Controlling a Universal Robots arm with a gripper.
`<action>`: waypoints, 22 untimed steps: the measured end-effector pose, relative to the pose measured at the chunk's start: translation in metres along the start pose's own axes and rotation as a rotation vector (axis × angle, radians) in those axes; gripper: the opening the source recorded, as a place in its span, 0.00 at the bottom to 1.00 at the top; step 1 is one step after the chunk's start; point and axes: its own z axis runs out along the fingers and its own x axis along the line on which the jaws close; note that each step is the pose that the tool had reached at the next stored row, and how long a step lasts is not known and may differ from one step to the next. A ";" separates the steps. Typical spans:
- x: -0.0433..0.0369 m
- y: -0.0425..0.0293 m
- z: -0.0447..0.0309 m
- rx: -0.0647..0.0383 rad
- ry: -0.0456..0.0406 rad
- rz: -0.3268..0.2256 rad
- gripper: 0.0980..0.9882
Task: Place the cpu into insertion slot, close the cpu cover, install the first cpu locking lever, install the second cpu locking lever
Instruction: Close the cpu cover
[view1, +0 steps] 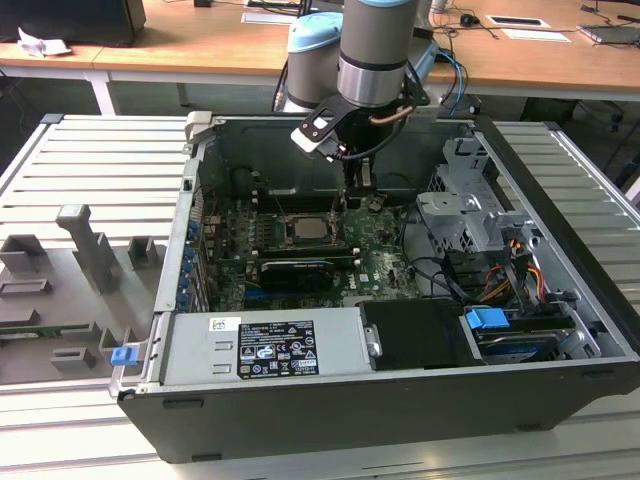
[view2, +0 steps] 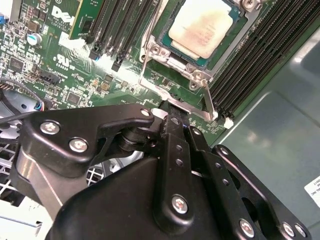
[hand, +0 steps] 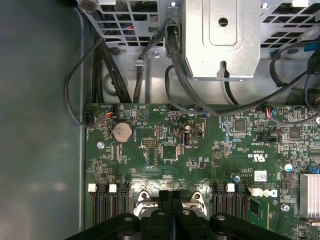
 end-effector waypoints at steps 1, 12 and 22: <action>0.0000 -0.0006 0.0000 0.000 0.0000 0.000 0.01; 0.0001 -0.0138 -0.0001 0.000 0.0000 0.000 0.01; 0.0000 -0.0260 0.0046 0.002 0.0041 -0.002 0.01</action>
